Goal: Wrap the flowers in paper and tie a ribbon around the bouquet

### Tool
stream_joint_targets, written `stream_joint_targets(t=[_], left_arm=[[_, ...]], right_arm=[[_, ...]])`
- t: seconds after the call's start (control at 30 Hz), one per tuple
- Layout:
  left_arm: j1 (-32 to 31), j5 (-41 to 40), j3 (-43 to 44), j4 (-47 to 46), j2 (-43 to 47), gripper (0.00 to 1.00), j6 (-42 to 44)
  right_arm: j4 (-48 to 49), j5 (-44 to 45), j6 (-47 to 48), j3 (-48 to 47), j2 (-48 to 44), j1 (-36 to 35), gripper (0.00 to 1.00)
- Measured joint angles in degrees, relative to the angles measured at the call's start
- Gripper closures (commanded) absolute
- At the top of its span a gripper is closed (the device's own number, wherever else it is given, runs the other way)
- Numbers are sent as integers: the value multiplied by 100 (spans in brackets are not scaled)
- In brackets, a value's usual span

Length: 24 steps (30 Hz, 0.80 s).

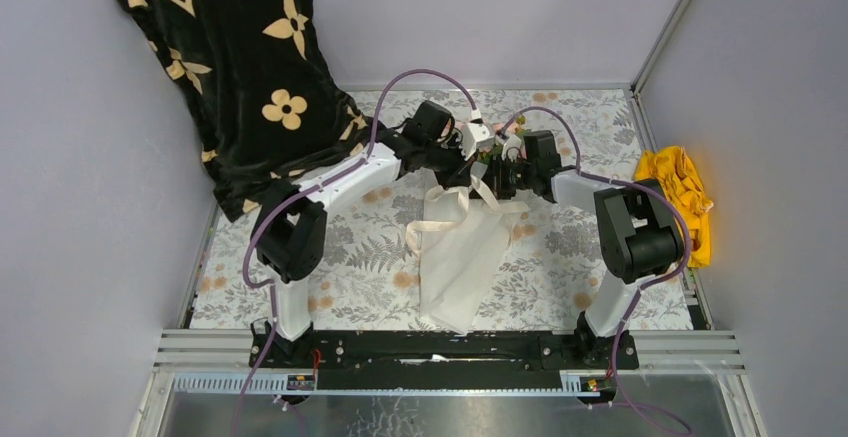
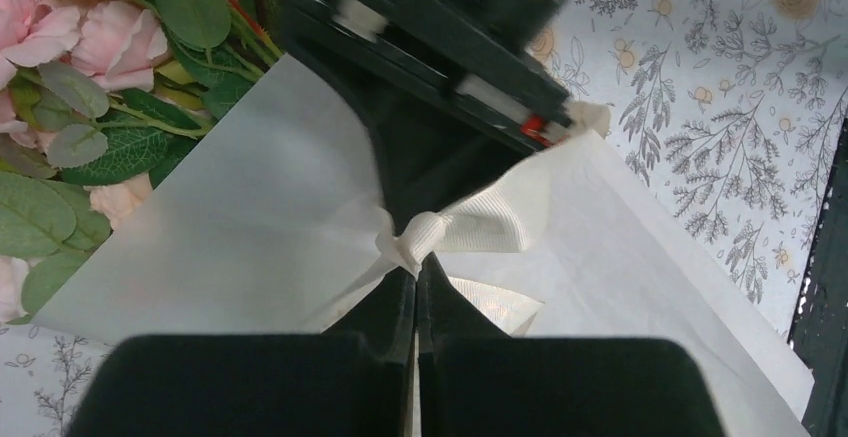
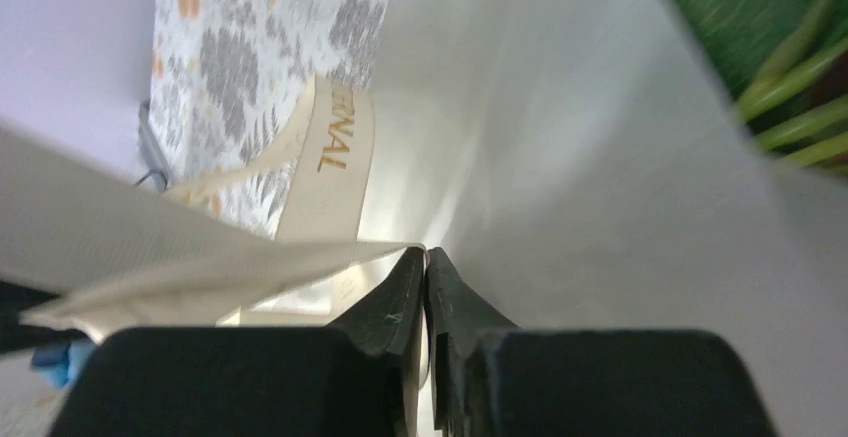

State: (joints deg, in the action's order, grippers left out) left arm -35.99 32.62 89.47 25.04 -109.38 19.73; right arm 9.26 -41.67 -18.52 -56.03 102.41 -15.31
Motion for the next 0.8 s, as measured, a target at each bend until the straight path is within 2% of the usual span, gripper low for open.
stream_joint_targets(t=[0.13,0.27,0.37,0.5,0.63,0.8], left_arm=[[44,-42,15,-216,-205,100,-428],[52,-179,-87,-564,-435,100,-870],[74,-308,-160,-782,-584,100,-1185],[72,-361,-256,-990,-673,100,-1495],[72,-358,-350,-1128,-658,100,-1626],[72,-350,-518,-1152,-560,100,-1722]], right_arm=[[-374,-553,323,212,0,0,72],[-664,-715,514,225,-4,0,54],[-1158,-710,702,114,-9,0,44],[-1910,-428,988,-238,-9,11,24],[-2391,-155,1145,-444,-52,63,16],[-2988,356,1274,-824,-127,140,16]])
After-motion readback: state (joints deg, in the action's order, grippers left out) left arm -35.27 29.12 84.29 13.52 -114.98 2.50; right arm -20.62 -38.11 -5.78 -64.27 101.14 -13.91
